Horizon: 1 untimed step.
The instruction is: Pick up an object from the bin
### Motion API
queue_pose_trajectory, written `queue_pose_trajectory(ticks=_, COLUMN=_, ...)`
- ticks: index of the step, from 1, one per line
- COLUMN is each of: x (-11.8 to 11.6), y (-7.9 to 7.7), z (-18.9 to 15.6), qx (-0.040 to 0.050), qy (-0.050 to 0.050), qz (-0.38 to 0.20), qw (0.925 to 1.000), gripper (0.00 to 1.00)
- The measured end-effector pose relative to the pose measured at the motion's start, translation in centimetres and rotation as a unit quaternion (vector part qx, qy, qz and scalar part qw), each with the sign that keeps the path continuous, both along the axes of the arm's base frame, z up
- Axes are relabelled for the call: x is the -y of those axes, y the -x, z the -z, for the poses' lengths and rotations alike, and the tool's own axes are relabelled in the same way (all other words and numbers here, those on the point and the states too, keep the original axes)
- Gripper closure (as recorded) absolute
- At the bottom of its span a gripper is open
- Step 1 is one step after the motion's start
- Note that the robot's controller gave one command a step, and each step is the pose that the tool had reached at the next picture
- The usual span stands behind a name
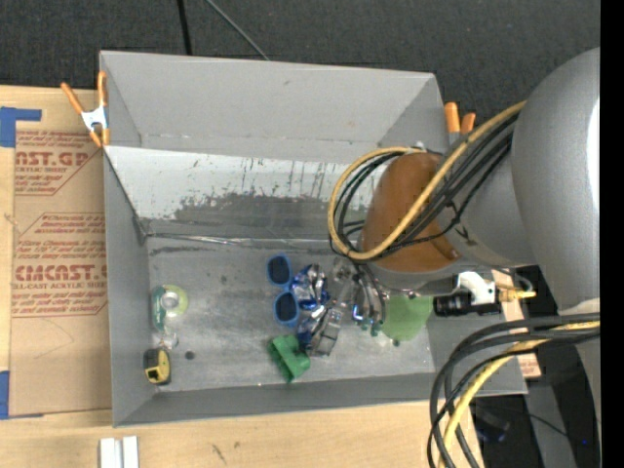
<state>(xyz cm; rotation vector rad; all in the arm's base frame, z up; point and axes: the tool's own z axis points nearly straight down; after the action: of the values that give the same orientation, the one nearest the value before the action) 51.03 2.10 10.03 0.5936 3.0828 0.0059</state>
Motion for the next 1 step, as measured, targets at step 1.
queue_pose_trajectory(ticks=1, x=-2.63, y=-2.74, z=0.07, qx=-0.0003, qy=0.001, qz=0.057, qw=0.9984, gripper=0.00)
